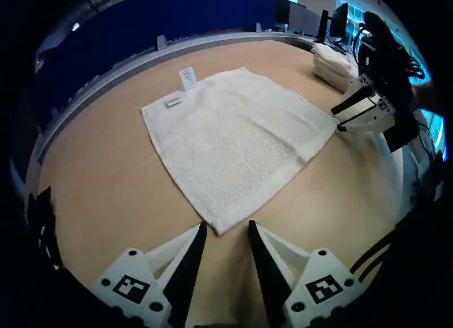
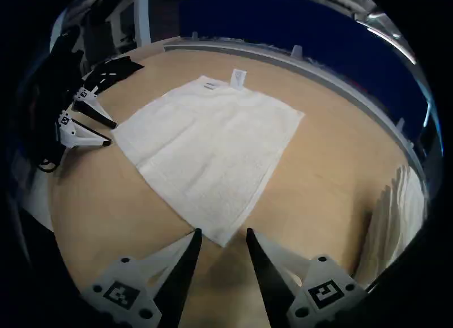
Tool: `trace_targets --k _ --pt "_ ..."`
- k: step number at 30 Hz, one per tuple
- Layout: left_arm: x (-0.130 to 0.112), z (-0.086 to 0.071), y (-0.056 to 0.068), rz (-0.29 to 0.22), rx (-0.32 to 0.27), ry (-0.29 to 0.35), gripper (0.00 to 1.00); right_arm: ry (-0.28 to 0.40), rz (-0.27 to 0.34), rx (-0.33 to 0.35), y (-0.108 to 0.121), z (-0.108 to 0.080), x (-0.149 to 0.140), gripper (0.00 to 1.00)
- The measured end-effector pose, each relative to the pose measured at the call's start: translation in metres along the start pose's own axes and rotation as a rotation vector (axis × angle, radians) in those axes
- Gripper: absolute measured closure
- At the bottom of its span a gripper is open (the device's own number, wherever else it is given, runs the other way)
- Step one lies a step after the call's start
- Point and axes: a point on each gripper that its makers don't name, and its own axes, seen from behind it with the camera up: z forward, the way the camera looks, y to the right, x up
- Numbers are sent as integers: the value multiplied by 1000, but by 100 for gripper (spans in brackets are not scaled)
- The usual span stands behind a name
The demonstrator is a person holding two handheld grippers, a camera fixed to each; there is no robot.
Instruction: Fold towel
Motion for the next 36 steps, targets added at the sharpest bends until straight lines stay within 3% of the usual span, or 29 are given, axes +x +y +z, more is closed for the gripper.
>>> trace_targets --k 7,13,18,23,32,36 --pt "-1 -1 0 -13 -5 0 48 0 -1 5 0 1 -2 43" --pt "0 1 0 -1 -16 -3 52 -3 6 20 -5 1 -2 66" --pt "1 3 1 5 -21 -4 61 -8 2 22 -7 0 -3 77" --pt "1 3 -6 -8 3 -9 88 -15 8 26 -8 0 -4 81" --pt "0 1 -5 24 6 -13 91 -7 10 18 -5 -2 3 85" --pt "3 -2 -4 1 10 -3 92 1 5 16 -4 -6 7 85"
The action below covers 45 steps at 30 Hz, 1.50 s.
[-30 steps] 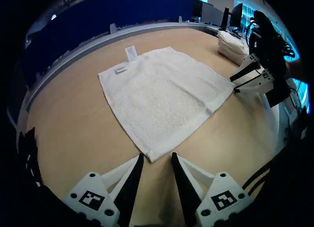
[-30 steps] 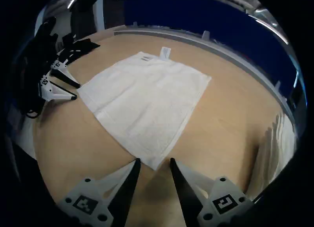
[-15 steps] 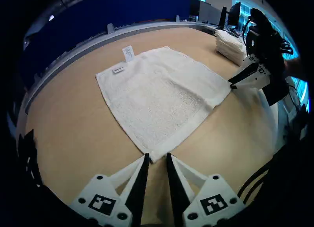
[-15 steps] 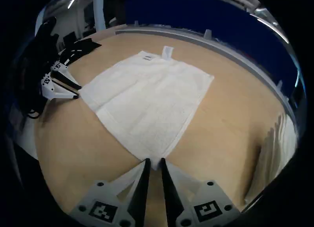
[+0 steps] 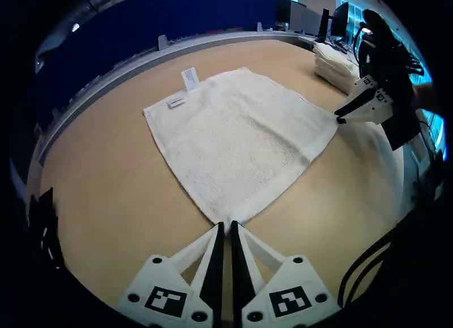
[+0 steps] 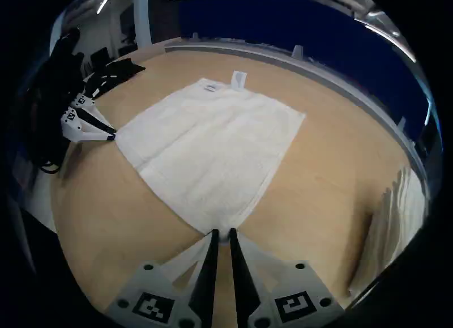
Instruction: Fold towel
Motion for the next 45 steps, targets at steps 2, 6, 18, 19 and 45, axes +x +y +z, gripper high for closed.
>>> trace_targets --k 2,6,18,19,45 --pt "2 -2 0 -13 2 8 92 3 -3 -1 1 -3 2 85" --pt "9 -9 0 -23 11 26 92 19 4 2 1 -11 11 85" --pt "30 -50 8 -65 10 70 92 77 -1 8 -5 -53 40 85" --pt "31 -54 9 -66 10 71 92 81 -2 9 -7 -56 42 85" --pt "40 -113 26 -139 7 101 92 116 43 25 -25 -107 59 87"
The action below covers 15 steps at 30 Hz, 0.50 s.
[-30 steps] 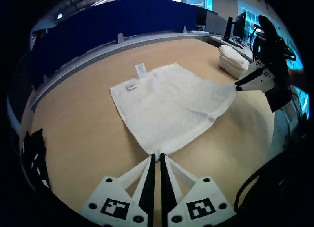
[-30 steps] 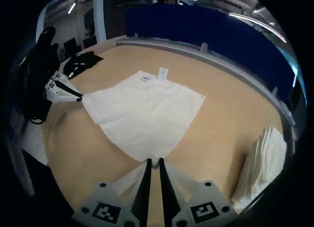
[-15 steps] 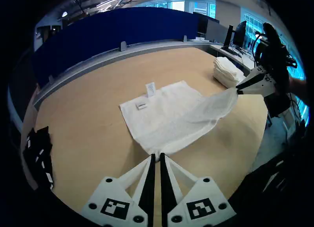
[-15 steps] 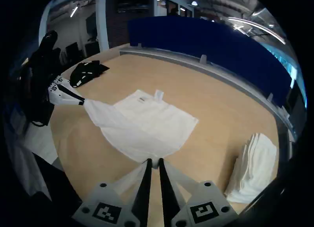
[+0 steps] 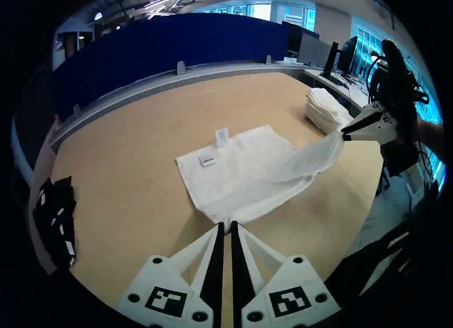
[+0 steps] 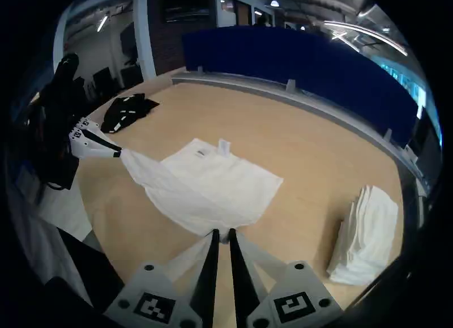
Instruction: Fold towel
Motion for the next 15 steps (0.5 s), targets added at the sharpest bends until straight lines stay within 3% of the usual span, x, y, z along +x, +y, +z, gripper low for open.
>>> trace_targets --k 8,15 --pt "11 6 -7 -25 3 13 92 -4 -21 -7 7 6 10 87" --pt "25 21 -20 -50 12 16 92 -16 -15 -12 22 21 20 87"
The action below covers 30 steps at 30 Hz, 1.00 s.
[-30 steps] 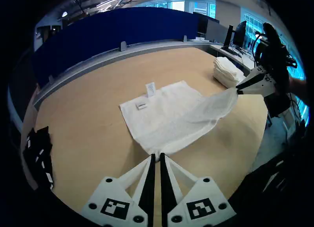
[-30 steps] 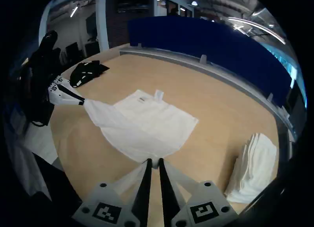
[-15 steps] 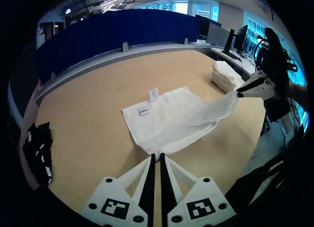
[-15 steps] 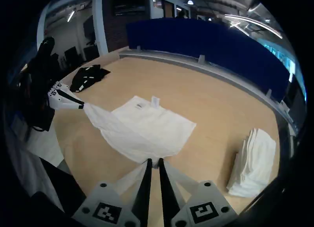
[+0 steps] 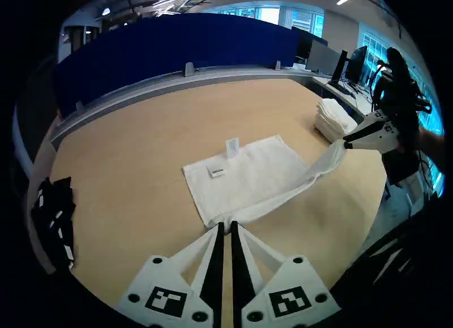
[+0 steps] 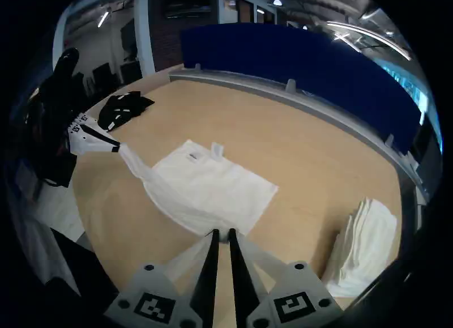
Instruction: Fold towel
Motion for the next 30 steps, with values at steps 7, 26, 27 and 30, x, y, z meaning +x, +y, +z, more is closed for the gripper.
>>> trace_targets --k 7,26,27,30 --pt "19 18 -13 -17 10 14 92 8 -1 -20 19 18 16 87" --pt "34 64 -35 13 2 -3 92 -22 8 -39 50 56 27 87" --pt "33 67 -36 13 3 -7 92 -26 10 -39 52 60 26 87" --pt "30 76 -39 16 4 -18 92 -38 17 -41 56 70 23 87"
